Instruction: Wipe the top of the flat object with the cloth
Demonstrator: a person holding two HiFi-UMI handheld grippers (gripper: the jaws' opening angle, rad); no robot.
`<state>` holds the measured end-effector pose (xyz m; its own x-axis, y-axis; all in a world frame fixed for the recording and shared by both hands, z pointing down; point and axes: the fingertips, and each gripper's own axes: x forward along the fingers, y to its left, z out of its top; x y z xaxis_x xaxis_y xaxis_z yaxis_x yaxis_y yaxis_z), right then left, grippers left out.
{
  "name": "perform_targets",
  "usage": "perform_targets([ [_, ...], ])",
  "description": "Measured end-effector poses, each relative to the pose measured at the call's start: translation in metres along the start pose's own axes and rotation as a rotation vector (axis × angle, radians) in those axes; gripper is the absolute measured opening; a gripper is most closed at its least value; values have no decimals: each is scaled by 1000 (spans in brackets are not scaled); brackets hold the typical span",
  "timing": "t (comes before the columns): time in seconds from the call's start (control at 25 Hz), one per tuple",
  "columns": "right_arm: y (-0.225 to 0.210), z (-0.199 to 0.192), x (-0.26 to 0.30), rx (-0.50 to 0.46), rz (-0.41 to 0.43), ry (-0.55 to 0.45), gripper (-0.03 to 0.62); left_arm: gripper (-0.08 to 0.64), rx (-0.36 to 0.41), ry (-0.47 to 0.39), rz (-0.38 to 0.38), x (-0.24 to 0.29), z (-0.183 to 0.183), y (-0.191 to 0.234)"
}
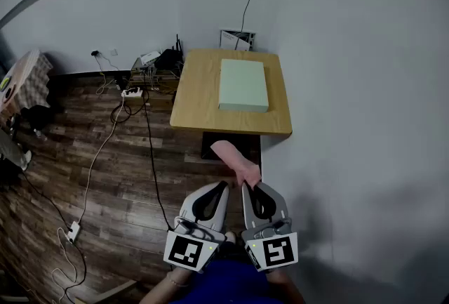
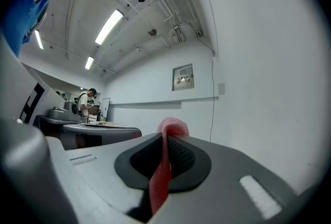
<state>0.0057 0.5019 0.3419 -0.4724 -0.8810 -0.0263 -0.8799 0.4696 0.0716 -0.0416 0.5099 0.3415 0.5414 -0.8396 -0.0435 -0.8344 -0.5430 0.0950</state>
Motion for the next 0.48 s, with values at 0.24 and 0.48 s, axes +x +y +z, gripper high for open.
perform_targets([
  [0.24, -22, 2, -13, 71, -5, -47, 15, 3, 8, -59, -2, 10, 11, -12],
  [0.48, -40, -4, -20, 101, 9, -59, 15, 2, -39, -17, 4, 13, -14, -24],
])
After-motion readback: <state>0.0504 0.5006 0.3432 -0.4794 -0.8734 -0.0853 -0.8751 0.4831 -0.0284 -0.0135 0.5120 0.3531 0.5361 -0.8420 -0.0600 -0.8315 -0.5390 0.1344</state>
